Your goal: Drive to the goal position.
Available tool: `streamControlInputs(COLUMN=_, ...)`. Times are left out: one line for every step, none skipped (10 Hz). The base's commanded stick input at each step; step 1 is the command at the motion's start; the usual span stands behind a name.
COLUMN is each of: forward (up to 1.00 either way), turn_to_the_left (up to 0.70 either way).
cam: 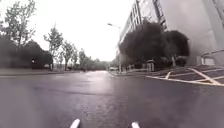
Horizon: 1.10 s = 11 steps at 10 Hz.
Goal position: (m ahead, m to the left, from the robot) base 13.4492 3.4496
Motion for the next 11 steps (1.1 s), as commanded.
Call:
streamControlInputs(forward=0.7, turn_to_the_left=0.0)
streamControlInputs(forward=0.7, turn_to_the_left=0.0)
streamControlInputs(forward=0.7, turn_to_the_left=0.0)
streamControlInputs(forward=0.7, turn_to_the_left=0.0)
streamControlInputs(forward=0.7, turn_to_the_left=0.0)
streamControlInputs(forward=0.7, turn_to_the_left=0.0)
streamControlInputs(forward=0.7, turn_to_the_left=-0.03)
streamControlInputs(forward=0.7, turn_to_the_left=-0.05)
streamControlInputs(forward=0.7, turn_to_the_left=-0.11)
streamControlInputs(forward=0.7, turn_to_the_left=-0.14)
streamControlInputs(forward=0.7, turn_to_the_left=-0.14)
